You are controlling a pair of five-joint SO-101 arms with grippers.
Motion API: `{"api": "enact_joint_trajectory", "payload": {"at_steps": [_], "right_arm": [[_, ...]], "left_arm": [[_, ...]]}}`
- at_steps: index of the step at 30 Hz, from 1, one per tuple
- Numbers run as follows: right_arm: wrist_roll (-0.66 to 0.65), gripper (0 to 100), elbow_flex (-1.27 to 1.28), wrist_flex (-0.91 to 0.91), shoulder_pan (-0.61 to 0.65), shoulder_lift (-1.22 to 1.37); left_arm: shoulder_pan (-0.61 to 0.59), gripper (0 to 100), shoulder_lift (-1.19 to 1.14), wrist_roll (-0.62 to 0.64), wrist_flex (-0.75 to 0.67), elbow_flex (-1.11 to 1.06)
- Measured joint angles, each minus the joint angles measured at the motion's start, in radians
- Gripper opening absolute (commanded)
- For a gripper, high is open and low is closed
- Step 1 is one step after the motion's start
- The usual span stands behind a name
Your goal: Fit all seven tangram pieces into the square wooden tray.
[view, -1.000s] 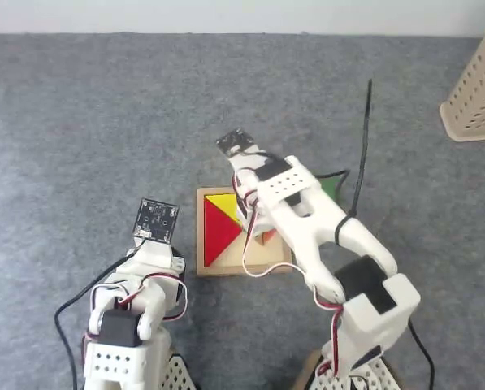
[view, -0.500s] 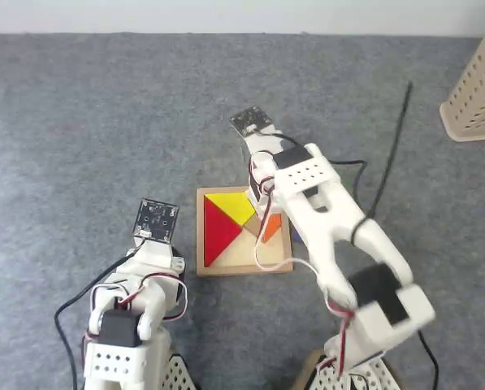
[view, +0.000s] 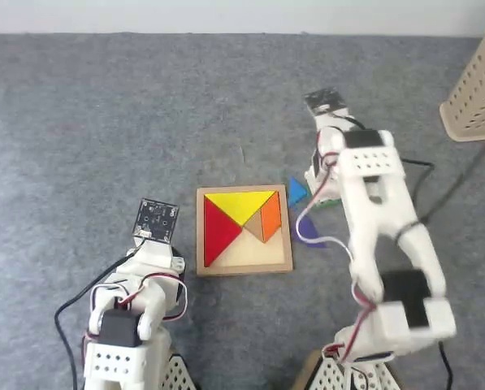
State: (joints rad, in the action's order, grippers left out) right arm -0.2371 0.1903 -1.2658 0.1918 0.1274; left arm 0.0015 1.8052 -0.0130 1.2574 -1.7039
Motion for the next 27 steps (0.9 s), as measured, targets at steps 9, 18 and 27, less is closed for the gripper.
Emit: {"api": "enact_joint_trajectory", "payload": {"at_steps": [9, 18, 27], "right_arm": [[-0.014, 30.3, -0.187, -0.002, 0.008, 0.278], [-0.015, 27.9, -0.269, -0.002, 0.02, 0.382], [-0.021, 27.4, -0.347, -0.014, 0.021, 0.45]], "left_arm": [[0.0, 1, 0.0, 0.0, 0.0, 0.0], [0.0, 1, 0.0, 0.0, 0.0, 0.0], [0.0, 1, 0.0, 0.0, 0.0, 0.0]]}}
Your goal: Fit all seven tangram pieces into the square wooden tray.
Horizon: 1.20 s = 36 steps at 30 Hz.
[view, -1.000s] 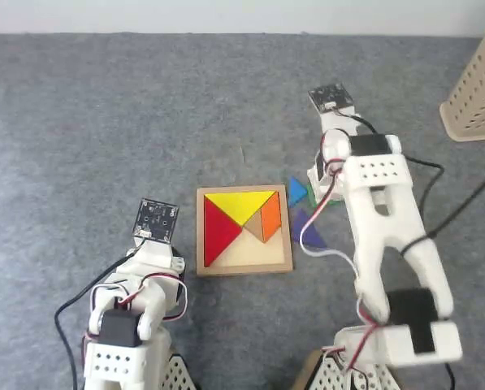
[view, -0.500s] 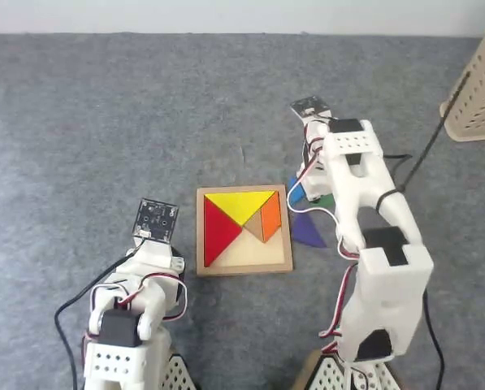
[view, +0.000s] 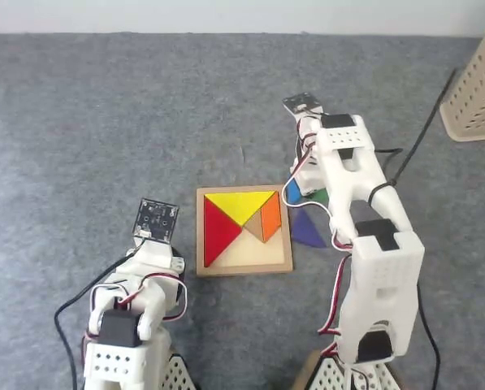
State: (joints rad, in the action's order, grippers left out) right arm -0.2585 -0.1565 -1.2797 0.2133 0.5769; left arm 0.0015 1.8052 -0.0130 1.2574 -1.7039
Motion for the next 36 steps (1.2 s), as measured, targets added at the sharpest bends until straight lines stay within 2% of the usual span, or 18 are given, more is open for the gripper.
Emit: {"api": "enact_joint_trajectory", "payload": {"at_steps": [7, 14, 20, 29, 33, 36], "right_arm": [[0.0, 27.3, -0.006, -0.006, 0.0, 0.031], [0.0, 12.0, -0.011, -0.006, -0.014, 0.028], [-0.002, 11.3, -0.021, -0.02, -0.061, 0.014], [-0.307, 30.0, -0.008, -0.152, -0.029, -0.089], [-0.428, 32.8, -0.008, -0.146, -0.018, -0.129], [-0.473, 32.9, -0.008, -0.11, -0.021, -0.129]], "left_arm": [[0.0, 1, 0.0, 0.0, 0.0, 0.0], [0.0, 1, 0.0, 0.0, 0.0, 0.0], [0.0, 1, 0.0, 0.0, 0.0, 0.0], [0.0, 1, 0.0, 0.0, 0.0, 0.0], [0.0, 1, 0.0, 0.0, 0.0, 0.0], [-0.002, 1, 0.0, 0.0, 0.0, 0.0]]}}
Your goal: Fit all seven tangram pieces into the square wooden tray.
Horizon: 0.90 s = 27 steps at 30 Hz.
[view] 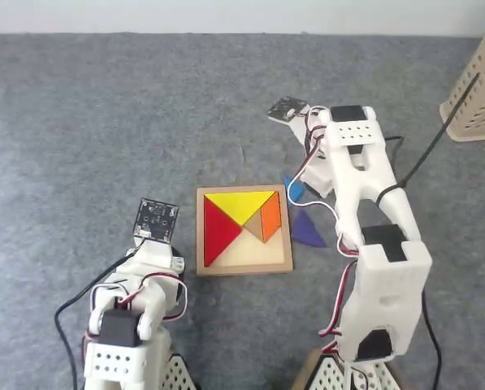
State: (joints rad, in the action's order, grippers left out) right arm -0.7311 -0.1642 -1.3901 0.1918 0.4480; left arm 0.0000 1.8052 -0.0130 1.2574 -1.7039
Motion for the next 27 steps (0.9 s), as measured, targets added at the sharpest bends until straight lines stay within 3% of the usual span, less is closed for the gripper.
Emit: {"api": "enact_joint_trajectory", "payload": {"at_steps": [7, 15, 22, 27], "right_arm": [[-0.095, 32.9, 0.0, 0.123, 0.003, 0.074], [-0.149, 32.1, 0.0, 0.144, 0.0, 0.117], [-0.137, 7.2, -0.003, 0.15, -0.032, 0.146], [-0.032, 0.6, -0.012, 0.15, -0.04, 0.144]], "left_arm": [[0.002, 1, 0.0, 0.0, 0.0, 0.0], [0.002, 1, 0.0, 0.0, 0.0, 0.0], [0.0, 1, 0.0, 0.0, 0.0, 0.0], [0.002, 1, 0.0, 0.0, 0.0, 0.0]]}}
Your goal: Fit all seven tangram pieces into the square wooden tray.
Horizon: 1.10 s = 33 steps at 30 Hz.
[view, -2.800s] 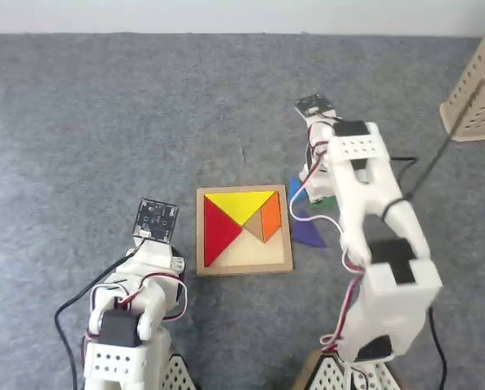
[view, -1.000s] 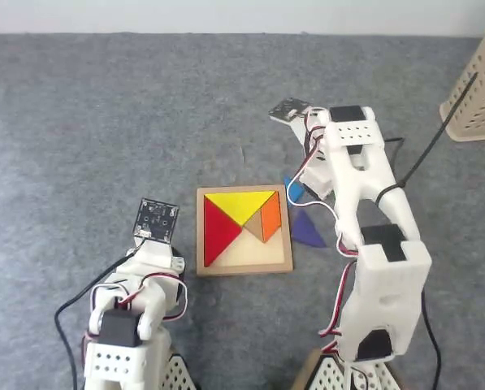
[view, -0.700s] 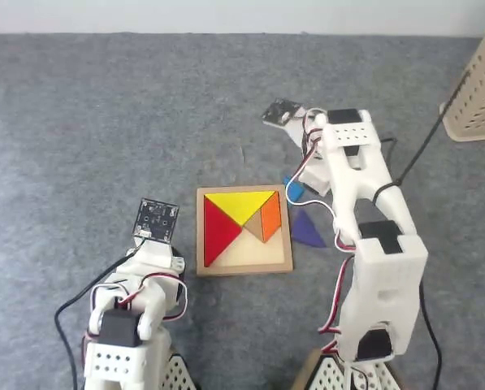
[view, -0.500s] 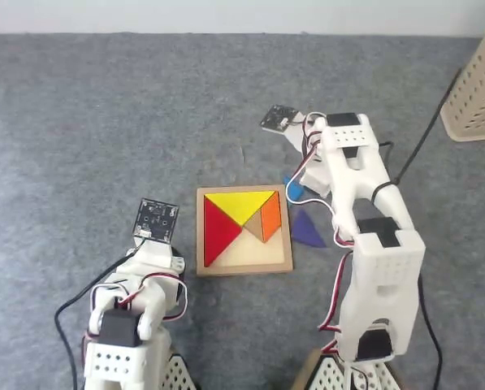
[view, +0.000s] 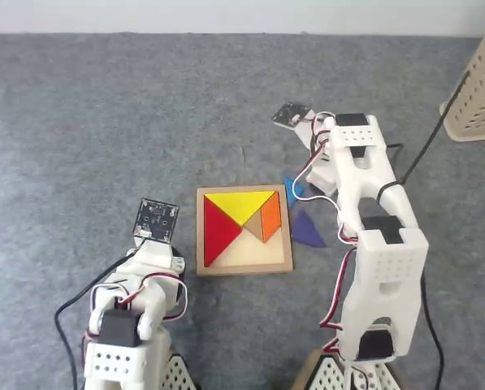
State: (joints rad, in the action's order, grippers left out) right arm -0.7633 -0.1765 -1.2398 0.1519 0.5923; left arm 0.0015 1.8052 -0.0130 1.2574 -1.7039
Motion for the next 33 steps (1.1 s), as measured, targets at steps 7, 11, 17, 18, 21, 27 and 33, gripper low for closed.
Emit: {"api": "enact_joint_trajectory", "payload": {"at_steps": [7, 11, 17, 18, 21, 27, 33], "right_arm": [[0.175, 0.7, 0.011, -0.101, 0.002, -0.06], [0.27, 0.7, 0.012, -0.203, 0.002, -0.17], [0.408, 0.7, 0.19, -0.232, 0.083, -0.473], [0.425, 0.7, 0.256, -0.203, 0.12, -0.54], [0.462, 0.7, 0.485, -0.089, 0.261, -0.724], [0.497, 0.7, 0.637, -0.018, 0.462, -0.787], [0.534, 0.7, 0.632, 0.02, 0.568, -0.628]], "left_arm": [[0.0, 1, 0.0, 0.0, 0.0, 0.0], [0.0, 1, 0.0, 0.0, 0.0, 0.0], [-0.002, 1, 0.0, 0.0, 0.0, 0.0], [-0.002, 1, 0.0, 0.0, 0.0, 0.0], [0.0, 1, 0.0, 0.0, 0.0, 0.0], [-0.002, 1, 0.0, 0.0, 0.0, 0.0], [0.0, 1, 0.0, 0.0, 0.0, 0.0]]}}
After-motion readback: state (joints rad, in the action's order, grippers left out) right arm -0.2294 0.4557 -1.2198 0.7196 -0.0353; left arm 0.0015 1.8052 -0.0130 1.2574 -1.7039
